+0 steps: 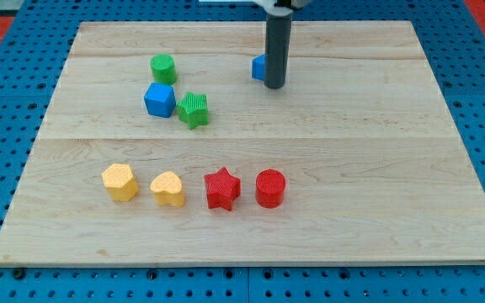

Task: Keep the triangle at the top left side of the green circle

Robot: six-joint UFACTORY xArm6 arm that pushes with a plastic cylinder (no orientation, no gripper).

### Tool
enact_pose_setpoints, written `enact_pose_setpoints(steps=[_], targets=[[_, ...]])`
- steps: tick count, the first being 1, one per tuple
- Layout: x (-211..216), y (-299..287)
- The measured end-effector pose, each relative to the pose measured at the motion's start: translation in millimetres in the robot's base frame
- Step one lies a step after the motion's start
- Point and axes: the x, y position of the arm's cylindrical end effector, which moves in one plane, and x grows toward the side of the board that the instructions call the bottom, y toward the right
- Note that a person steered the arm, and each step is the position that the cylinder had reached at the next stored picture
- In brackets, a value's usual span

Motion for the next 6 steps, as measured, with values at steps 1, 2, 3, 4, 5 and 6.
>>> enact_pose_setpoints(steps=[1, 2, 3, 4, 5, 6], targets=[[-27, -40], [4, 30], [-55, 40], [-61, -58], [-84, -162], [-84, -209]])
